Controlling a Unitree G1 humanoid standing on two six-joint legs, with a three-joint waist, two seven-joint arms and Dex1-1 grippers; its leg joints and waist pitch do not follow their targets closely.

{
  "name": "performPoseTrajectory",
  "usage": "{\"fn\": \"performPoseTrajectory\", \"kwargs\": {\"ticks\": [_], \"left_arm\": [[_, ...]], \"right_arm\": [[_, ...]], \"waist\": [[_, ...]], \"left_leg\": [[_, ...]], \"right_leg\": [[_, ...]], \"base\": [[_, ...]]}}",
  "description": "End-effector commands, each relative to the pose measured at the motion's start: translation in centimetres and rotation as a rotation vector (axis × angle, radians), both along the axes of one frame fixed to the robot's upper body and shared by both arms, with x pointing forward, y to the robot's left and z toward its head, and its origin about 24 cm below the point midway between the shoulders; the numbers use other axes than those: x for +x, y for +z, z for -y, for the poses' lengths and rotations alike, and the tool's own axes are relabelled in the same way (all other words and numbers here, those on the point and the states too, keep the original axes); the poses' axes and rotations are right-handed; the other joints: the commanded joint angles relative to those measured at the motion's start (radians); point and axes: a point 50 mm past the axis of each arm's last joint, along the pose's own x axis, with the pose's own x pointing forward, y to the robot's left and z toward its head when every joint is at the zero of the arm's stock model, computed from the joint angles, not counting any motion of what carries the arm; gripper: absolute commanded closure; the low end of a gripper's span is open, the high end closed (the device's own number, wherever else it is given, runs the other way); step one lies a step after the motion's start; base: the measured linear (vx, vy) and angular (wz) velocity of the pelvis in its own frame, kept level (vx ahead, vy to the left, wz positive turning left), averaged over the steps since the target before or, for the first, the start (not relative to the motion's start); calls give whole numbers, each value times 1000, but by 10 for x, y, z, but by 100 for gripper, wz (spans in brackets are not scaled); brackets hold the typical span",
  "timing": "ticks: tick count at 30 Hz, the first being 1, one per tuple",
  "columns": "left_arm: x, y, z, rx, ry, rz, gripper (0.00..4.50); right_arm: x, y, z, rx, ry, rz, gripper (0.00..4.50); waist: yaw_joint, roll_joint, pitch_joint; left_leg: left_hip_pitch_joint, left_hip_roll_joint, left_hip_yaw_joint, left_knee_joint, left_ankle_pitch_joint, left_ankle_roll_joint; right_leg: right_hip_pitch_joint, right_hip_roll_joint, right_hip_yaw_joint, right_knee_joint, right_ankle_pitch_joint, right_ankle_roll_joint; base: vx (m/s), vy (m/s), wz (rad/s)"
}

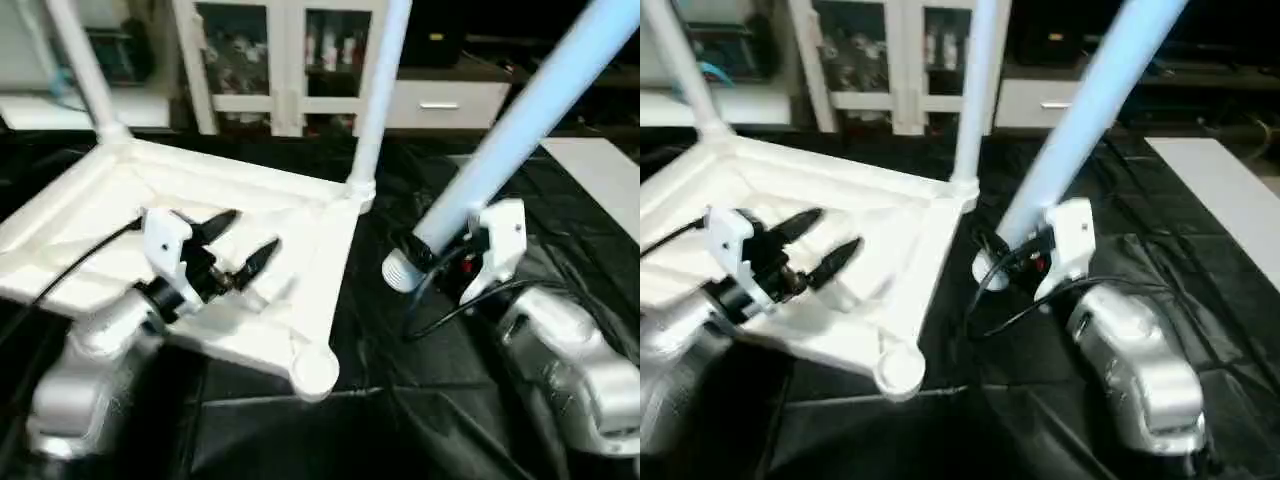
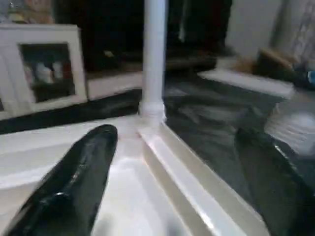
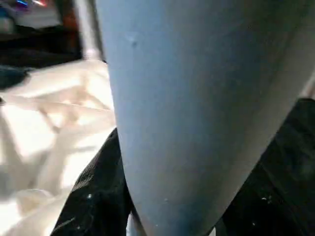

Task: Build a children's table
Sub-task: Pick table leg

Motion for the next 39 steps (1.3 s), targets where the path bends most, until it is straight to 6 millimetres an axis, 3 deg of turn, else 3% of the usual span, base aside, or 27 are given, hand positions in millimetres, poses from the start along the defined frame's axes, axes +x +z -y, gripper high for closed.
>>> {"fn": "performPoseTrajectory", "kwargs": {"ticks": [1, 4, 5, 10, 11, 15, 16, 17, 18, 19, 21, 22, 23, 34, 39], "left_arm": [[-1, -7, 3, 15, -97, -61, 7], [-2, -8, -6, 92, -234, -157, 7], [-4, -10, -9, 129, -301, -192, 7], [-10, -26, -21, 303, -468, -321, 7], [-9, -28, -24, 334, -509, -352, 7], [-3, -31, -25, 435, -569, -348, 7], [2, -32, -25, 481, -587, -341, 7], [3, -32, -25, 492, -591, -340, 7], [6, -33, -24, 517, -600, -329, 7], [12, -33, -22, 547, -604, -297, 32], [20, -34, -18, 569, -620, -250, 40], [22, -34, -17, 573, -628, -249, 40], [23, -35, -16, 596, -657, -263, 46], [31, -33, -21, 707, -787, -304, 127], [30, -34, -20, 743, -825, -303, 184]], "right_arm": [[-2, 2, 2, 23, 70, -16, 264], [6, 11, 7, 36, 99, -6, 264], [8, 13, 7, 37, 124, -2, 264], [5, 11, 9, -38, 223, -14, 264], [2, 11, 7, -44, 265, -25, 264], [-3, 9, 6, -101, 320, -27, 264], [-4, 9, 6, -107, 330, -28, 264], [-4, 9, 6, -107, 331, -29, 264], [-4, 10, 6, -107, 335, -28, 264], [-4, 10, 5, -113, 338, -25, 264], [-4, 10, 3, -127, 354, -22, 264], [-4, 9, 3, -132, 360, -22, 264], [-5, 9, 2, -138, 372, -25, 264], [-6, 10, 1, -172, 419, -23, 264], [-7, 10, 1, -187, 438, -26, 264]], "waist": [[5, 17, -29], [13, 16, -35], [19, 8, -34], [30, 16, -33], [31, 25, -38], [41, 26, -43], [42, 27, -44], [43, 26, -44], [41, 23, -45], [43, 26, -46], [40, 34, -46], [39, 28, -47], [40, 33, -47], [40, 35, -48], [40, 36, -47]], "left_leg": [[9, 100, -17, -108, -119, 8], [6, 105, 9, -108, -86, 18], [7, 108, 16, -108, -65, 23], [5, 117, 32, -117, -70, 17], [8, 117, 36, -114, -46, 10], [6, 117, 40, -110, 20, 26], [0, 118, 38, -110, 27, 27], [2, 119, 39, -110, 23, 28], [-3, 120, 38, -110, 22, 22], [-4, 120, 37, -110, 24, 22], [-2, 120, 38, -108, 12, 17], [-2, 122, 39, -108, 10, 15], [-1, 122, 39, -108, 8, 10], [-3, 126, 40, -109, 5, 11], [-2, 127, 41, -109, 4, 14]], "right_leg": [[35, -91, 41, -64, -79, -255], [31, -93, 39, -59, -91, -269], [29, -95, 39, -61, -95, -269], [22, -95, 37, -64, -132, -246], [19, -93, 36, -60, -77, -251], [20, -91, 34, -51, 38, -268], [26, -96, 34, -48, 54, -277], [24, -95, 33, -50, 49, -277], [30, -98, 34, -46, 53, -285], [30, -100, 33, -47, 53, -286], [29, -99, 34, -50, 50, -293], [31, -101, 34, -49, 56, -298], [30, -101, 35, -49, 62, -301], [31, -102, 35, -47, 75, -324], [30, -104, 35, -47, 83, -329]], "base": [[-57, -24, 11], [0, 0, 0], [-50, -20, 7], [-10, -4, 1], [0, 0, 0], [0, 0, 0], [0, 0, 0], [0, 0, 0], [0, 0, 0], [0, 0, 0], [0, 0, 0], [0, 0, 0], [0, 0, 0], [0, 0, 0], [0, 0, 0]]}}
